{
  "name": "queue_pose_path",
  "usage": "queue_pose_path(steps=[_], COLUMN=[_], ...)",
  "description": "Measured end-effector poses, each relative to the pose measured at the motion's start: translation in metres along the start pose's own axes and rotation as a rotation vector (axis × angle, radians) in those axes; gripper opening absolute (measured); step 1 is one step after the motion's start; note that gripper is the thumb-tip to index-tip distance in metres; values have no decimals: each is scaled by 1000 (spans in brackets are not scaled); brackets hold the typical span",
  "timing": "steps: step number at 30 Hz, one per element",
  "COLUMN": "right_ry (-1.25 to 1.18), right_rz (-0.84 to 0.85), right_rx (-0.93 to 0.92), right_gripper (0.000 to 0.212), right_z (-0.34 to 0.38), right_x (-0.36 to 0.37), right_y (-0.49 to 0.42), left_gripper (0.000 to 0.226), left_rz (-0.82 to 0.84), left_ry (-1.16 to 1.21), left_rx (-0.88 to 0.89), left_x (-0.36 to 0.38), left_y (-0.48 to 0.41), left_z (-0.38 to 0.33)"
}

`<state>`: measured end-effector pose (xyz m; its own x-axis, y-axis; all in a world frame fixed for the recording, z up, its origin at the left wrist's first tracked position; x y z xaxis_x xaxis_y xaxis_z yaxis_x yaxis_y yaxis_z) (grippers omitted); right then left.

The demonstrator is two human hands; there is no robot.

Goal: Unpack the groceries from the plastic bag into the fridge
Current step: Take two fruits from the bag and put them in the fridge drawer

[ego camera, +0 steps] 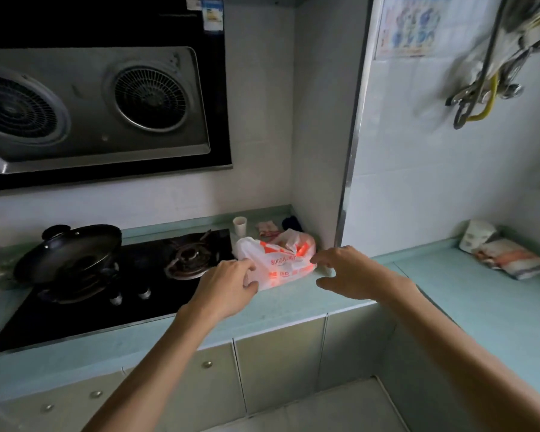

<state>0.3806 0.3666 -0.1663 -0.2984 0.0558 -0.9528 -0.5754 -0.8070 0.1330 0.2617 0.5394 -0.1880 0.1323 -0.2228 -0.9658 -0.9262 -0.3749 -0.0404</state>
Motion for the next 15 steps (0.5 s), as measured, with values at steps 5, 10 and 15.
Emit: queue_pose_path(steps=[5,10,15], right_ry=[-33,-55,-62], right_rz=[26,68,136], right_rx=[-16,-22,-55], right_gripper=[40,31,30], right_z=[-26,-60,-95], right_x=[-4,6,27], right_y=[-87,-169,-260], left_gripper=[34,35,30], left_rz=[34,110,76], left_ry=[0,20,47], left_rx=[22,11,-18], left_x=[14,41,81], left_y=[-88,-162,-245], left_z=[20,33,50])
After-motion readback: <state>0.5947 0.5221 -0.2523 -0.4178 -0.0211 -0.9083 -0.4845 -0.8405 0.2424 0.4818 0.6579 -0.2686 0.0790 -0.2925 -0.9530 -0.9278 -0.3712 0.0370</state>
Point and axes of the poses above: each hand's wrist, its own y-axis away from the middle knuckle, its own x-axis out of the palm, z = x × y, the point moved 7 cm from there along -y, towards the middle knuckle, and after that the axes turned 6 degrees about z, right-handed, at the moved point
